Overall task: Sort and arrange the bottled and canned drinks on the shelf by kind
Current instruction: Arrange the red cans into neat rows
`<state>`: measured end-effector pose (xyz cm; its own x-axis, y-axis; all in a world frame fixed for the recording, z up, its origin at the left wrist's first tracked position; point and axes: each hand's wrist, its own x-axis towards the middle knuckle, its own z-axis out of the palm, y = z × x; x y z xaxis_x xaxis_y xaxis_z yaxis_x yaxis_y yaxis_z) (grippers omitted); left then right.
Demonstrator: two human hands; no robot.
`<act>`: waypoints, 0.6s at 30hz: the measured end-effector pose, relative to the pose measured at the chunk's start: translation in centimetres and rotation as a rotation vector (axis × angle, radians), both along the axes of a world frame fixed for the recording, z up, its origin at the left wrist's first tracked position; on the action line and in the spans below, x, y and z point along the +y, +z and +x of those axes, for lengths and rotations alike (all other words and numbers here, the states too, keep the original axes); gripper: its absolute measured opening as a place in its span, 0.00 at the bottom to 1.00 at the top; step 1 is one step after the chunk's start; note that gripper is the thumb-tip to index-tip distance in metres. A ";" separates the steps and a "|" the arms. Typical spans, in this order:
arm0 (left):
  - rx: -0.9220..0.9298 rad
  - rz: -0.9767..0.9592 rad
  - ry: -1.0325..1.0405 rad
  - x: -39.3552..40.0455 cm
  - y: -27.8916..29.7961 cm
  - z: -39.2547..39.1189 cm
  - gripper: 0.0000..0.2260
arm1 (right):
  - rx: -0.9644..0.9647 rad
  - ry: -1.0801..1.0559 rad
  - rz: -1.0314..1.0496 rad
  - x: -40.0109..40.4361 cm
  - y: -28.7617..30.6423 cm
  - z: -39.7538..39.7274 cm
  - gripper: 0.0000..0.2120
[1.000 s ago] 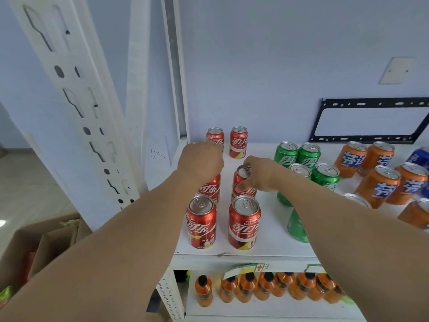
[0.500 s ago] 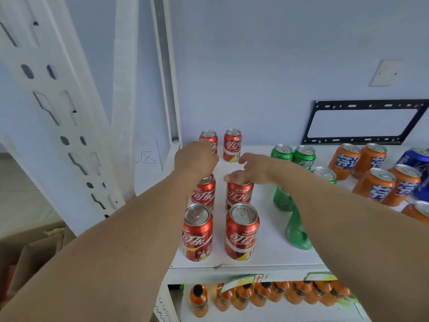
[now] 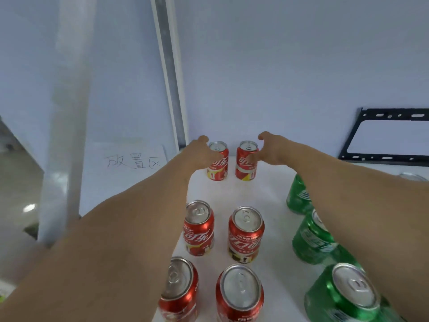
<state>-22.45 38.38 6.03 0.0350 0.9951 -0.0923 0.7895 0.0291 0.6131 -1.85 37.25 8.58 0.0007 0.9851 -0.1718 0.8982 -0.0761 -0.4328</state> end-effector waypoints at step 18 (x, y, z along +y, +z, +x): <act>-0.244 -0.230 0.019 4.5 -2.4 -0.1 0.31 | 0.232 0.037 -0.081 4.3 -4.3 0.5 0.35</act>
